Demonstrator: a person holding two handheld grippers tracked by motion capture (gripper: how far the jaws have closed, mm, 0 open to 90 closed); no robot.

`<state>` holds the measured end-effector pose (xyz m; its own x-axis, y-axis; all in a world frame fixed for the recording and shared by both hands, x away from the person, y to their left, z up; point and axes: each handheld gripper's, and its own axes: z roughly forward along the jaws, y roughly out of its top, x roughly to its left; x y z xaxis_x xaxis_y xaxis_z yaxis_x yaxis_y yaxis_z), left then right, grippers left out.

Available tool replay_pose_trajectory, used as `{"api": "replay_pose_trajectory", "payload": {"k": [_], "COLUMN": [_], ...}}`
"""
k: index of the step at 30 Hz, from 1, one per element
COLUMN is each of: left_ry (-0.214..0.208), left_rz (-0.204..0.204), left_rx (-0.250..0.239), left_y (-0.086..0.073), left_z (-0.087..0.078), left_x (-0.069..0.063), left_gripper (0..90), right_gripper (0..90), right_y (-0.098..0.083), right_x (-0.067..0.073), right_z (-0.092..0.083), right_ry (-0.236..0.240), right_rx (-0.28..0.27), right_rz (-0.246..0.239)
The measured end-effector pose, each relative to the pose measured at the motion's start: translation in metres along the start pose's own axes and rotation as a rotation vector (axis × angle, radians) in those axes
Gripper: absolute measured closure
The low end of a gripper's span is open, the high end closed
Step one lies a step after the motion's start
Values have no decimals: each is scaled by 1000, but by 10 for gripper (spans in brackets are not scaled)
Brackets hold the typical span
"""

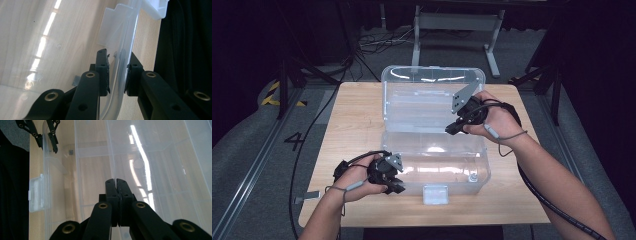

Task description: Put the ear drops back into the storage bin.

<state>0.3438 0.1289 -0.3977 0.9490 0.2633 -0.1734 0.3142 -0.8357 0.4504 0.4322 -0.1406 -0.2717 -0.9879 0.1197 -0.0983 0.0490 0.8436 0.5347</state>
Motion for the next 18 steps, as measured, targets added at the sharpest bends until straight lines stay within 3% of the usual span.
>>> {"api": "replay_pose_trajectory", "payload": {"k": [18], "left_ry": [4], "left_rz": [2], "left_rx": [11], "left_y": [0], "left_z": [0], "left_x": [0], "left_gripper": [769], "right_gripper": [898], "right_y": [-3], "right_x": [17], "right_z": [1], "right_ry": [5], "right_rx": [-1], "right_rz": [-25]}}
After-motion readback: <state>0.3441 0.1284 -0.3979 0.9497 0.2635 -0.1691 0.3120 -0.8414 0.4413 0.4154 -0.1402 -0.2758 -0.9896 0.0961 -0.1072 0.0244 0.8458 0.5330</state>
